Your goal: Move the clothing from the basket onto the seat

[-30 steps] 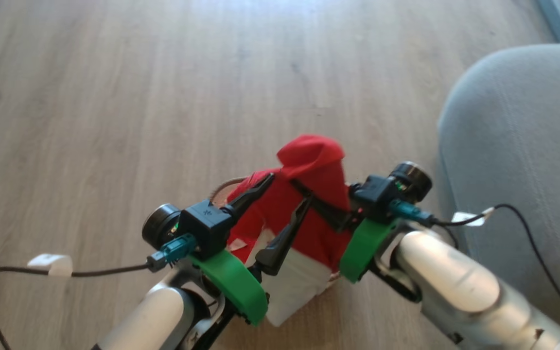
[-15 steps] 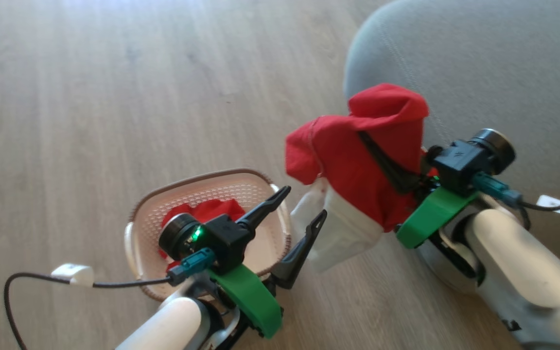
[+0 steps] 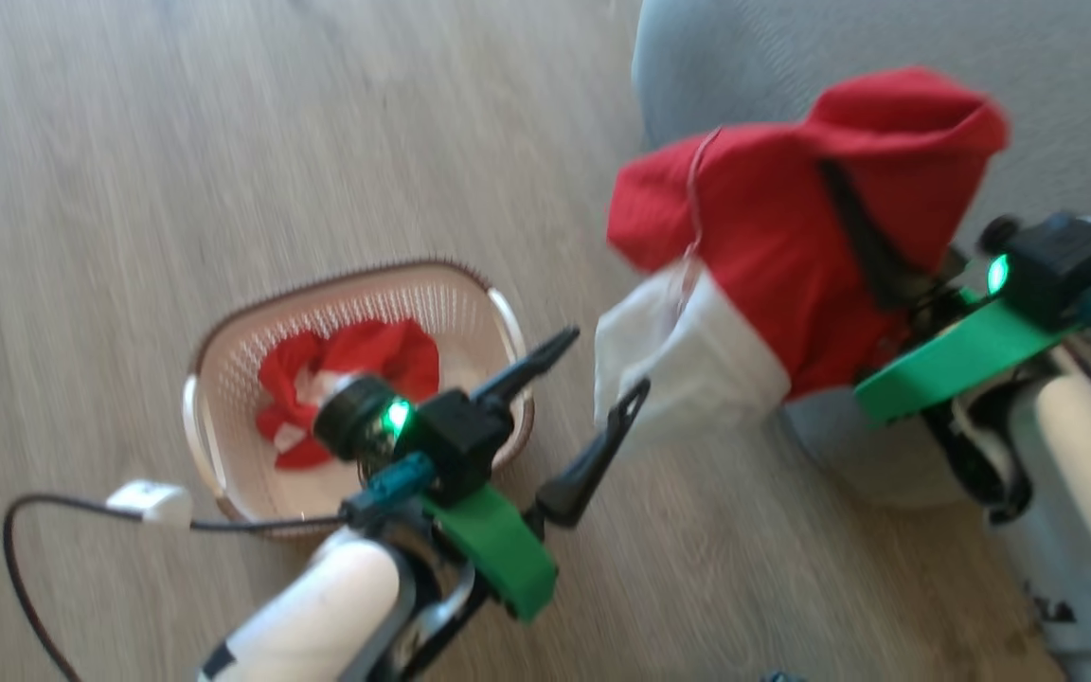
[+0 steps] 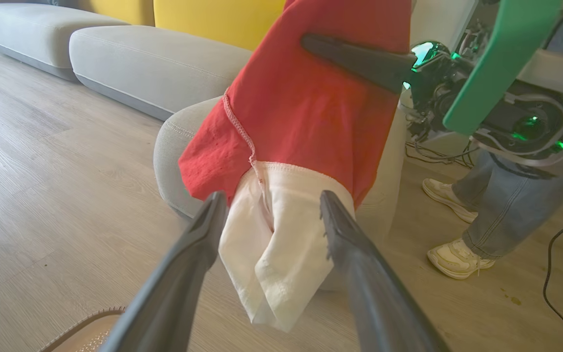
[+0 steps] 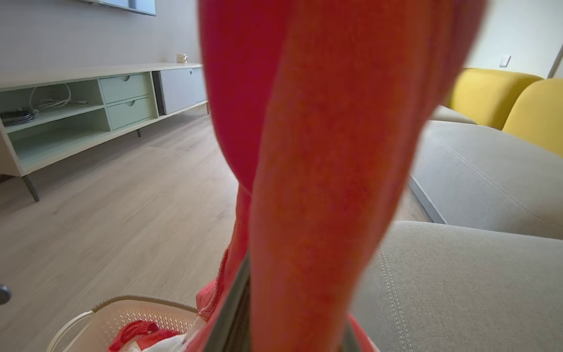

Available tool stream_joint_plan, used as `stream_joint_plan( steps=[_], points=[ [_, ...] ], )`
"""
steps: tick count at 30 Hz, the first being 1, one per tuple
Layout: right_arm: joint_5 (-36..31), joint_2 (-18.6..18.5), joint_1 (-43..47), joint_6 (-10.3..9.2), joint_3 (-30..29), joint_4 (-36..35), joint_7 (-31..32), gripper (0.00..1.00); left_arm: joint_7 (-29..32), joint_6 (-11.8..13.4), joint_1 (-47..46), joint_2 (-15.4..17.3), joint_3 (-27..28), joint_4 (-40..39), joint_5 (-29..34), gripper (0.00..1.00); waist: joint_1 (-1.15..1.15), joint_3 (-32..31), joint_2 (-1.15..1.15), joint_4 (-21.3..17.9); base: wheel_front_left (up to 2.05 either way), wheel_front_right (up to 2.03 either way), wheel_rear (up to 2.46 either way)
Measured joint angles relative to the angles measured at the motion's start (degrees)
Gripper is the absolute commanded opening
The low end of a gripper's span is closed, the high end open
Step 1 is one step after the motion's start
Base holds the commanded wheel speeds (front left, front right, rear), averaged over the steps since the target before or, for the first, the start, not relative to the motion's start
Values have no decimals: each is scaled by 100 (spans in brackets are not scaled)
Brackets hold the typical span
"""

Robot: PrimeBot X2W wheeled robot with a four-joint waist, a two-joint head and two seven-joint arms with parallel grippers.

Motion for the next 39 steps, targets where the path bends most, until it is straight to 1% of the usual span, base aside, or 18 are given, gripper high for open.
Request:
stream_joint_plan(
  steps=[2,4,7,10,13,16,21,22,26,29,32,34,35,36,37,38,39],
  points=[
    [123,125,-86,0,-264,55,2,0,43,-29,-233,1,8,12,74,100,0,231,0,48,0,0,0],
    [201,248,-362,0,-552,256,0,0,48,-31,-503,5,38,31,145,100,0,496,0,100,0,0,0],
    [175,356,-1102,0,-994,709,-11,0,108,-81,-902,15,115,79,238,100,1,933,0,189,0,0,0],
    [136,370,-1978,0,-1432,1240,-13,0,146,-119,-1246,40,210,112,352,100,2,1388,0,295,0,0,0],
    [22,254,-2832,0,-1896,1793,24,0,196,-122,-1563,56,270,120,434,100,2,1844,0,412,0,0,0],
    [-75,35,-3650,0,-2542,2304,107,0,240,-120,-1771,59,330,121,506,100,2,2259,-1,548,0,0,0],
    [-568,-552,-4771,0,-3540,3048,248,0,210,-62,-1788,83,358,109,511,100,2,2771,-1,884,0,0,0],
    [-711,-670,-4918,0,-3693,3193,255,0,176,-14,-1751,96,372,82,509,100,2,2826,-1,976,0,0,0],
    [-1210,-981,-5388,0,-4564,3638,344,0,76,163,-1338,205,502,-119,397,100,1,3068,-1,1246,0,0,0],
    [-1690,-1070,-5440,1,-5361,3983,312,0,20,319,-1011,358,617,-276,335,100,-1,3191,0,1400,0,0,0],
    [-2260,-1053,-5361,0,-6192,4317,231,0,18,432,-806,503,734,-491,320,100,0,3330,0,1447,0,0,0],
    [-2662,-903,-5203,0,-6681,4526,119,0,18,493,-776,543,790,-583,292,100,0,3406,0,1447,0,0,0],
    [-2851,-769,-5076,0,-6889,4614,42,0,18,512,-775,558,797,-621,293,100,0,3429,0,1441,0,0,0],
    [-2999,-611,-4948,0,-7090,4709,-40,10,18,541,-761,568,798,-645,293,100,0,3438,0,1429,0,0,0],
    [-3143,-448,-4830,0,-7275,4807,-114,23,18,550,-743,573,800,-666,293,100,0,3438,0,1415,0,0,0],
    [-3288,-315,-4746,1,-7426,4870,-186,39,19,578,-731,580,799,-690,293,100,0,3434,-1,1403,0,0,0],
    [-3427,-216,-4712,0,-7536,4919,-241,78,19,587,-721,591,802,-716,293,100,0,3428,0,1389,0,0,0]
  ],
)
